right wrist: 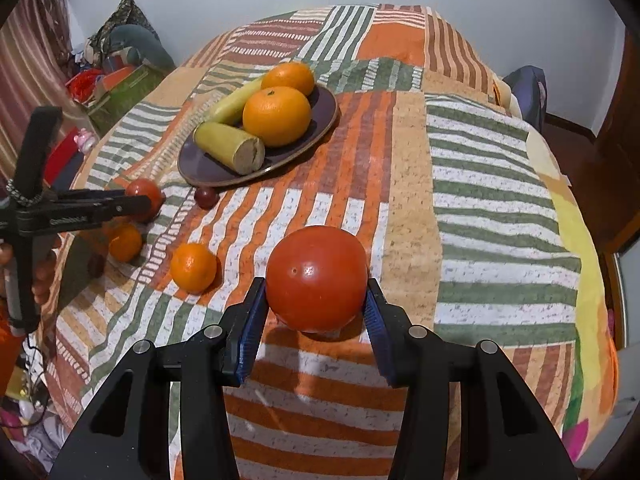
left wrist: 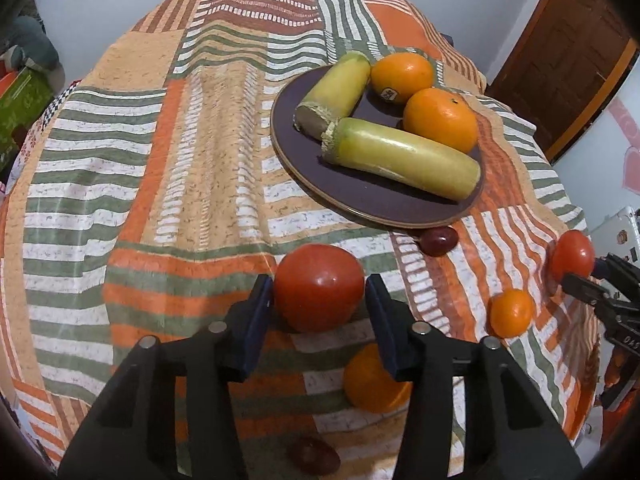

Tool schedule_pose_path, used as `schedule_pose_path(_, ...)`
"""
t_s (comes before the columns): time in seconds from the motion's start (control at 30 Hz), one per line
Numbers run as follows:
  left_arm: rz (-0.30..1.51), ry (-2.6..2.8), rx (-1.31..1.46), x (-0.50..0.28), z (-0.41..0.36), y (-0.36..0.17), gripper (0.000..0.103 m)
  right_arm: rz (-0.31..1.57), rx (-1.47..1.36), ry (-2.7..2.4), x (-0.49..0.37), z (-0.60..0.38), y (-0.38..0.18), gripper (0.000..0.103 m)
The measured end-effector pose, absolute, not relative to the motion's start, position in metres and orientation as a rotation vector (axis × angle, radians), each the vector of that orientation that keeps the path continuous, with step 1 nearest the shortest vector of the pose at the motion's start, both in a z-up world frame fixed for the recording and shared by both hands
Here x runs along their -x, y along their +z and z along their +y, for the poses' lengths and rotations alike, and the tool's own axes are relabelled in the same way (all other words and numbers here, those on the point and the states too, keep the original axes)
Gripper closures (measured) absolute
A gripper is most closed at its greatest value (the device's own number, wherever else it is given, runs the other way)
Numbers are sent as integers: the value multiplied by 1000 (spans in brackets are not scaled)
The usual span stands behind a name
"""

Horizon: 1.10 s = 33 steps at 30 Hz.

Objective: Organize fruits
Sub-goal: 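Close the left tool on a red tomato while the right tool grasps another tomato, then carry both red tomatoes over the plate and lower them onto it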

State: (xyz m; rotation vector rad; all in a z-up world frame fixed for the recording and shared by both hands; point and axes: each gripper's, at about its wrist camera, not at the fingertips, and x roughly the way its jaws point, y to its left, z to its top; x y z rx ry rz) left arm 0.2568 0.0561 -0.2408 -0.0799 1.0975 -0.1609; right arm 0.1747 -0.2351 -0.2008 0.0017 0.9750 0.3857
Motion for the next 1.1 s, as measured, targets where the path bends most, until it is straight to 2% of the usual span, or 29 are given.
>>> schedule_pose_path(0.33,1067,-169,85,-254,59,-232,59,929,-11,390,-193,-234,-185,59)
schedule_pose_path(0.77,916,-199,55,-264,52,-169,59,814,20,417,-223,-215,-149,59)
schedule_pose_path(1.1,854,-215,35,-294,37,-149,59,755,19,442,-256,-197,-136,59)
